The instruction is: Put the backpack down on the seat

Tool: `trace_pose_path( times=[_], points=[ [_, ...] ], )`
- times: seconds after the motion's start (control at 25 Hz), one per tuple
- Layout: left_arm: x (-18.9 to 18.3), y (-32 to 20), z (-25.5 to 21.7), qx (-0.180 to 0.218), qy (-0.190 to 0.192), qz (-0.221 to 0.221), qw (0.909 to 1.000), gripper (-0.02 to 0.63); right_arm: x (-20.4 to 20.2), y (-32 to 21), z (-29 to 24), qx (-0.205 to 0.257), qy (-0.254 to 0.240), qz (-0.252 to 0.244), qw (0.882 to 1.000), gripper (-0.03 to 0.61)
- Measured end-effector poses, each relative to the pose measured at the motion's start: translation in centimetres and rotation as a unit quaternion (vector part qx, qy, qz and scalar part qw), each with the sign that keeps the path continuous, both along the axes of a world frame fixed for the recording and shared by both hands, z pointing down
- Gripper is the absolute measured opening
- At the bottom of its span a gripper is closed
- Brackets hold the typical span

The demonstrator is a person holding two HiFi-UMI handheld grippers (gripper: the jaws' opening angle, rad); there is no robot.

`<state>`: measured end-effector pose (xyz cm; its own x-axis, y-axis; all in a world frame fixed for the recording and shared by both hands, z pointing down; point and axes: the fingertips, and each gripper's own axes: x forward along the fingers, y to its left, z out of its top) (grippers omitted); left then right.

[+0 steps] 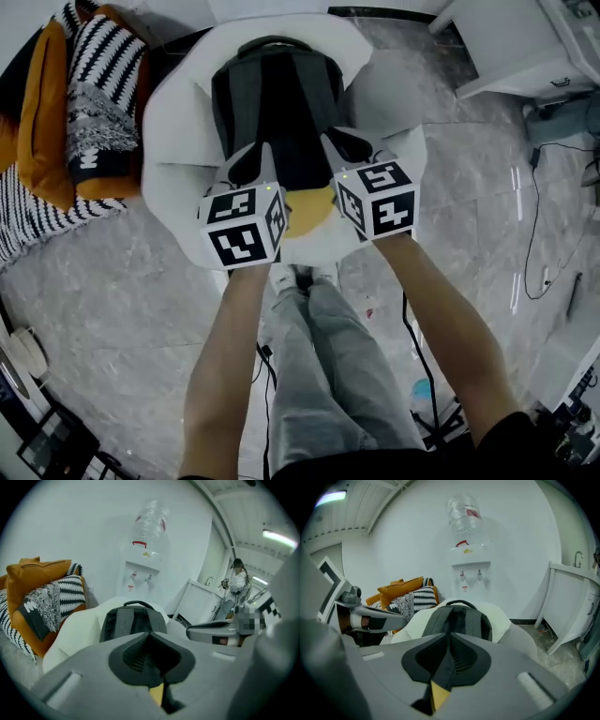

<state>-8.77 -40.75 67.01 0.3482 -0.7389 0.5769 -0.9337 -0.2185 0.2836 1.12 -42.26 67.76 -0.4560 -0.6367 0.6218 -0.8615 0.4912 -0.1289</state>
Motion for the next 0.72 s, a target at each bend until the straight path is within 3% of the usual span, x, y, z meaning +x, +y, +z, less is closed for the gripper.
trace_pose_path(
  times=[0.16,0.36,0.56,0.72],
  points=[
    [1.3,1.7,-3.1,0.014,0.003,-0.008,0.9999,0.0,-0.3,0.9,-4.5,0.023,-0.006,-0.008,1.0,0.009],
    [3.2,4.9,-6.8,0.003,0.039,-0.019,0.9991,0.0,0.0,3.1,-9.3,0.031,-0.041,0.01,0.999,0.008],
    [3.3,6.8,-10.9,0.016,0.035,-0.011,0.9992,0.0,1.3,4.1,-14.8,0.053,-0.091,0.044,0.993,0.008],
    [3.6,8.1,-14.1,0.027,0.035,-0.008,0.999,0.0,1.7,5.6,-18.2,0.065,-0.102,0.039,0.992,0.008]
  ],
)
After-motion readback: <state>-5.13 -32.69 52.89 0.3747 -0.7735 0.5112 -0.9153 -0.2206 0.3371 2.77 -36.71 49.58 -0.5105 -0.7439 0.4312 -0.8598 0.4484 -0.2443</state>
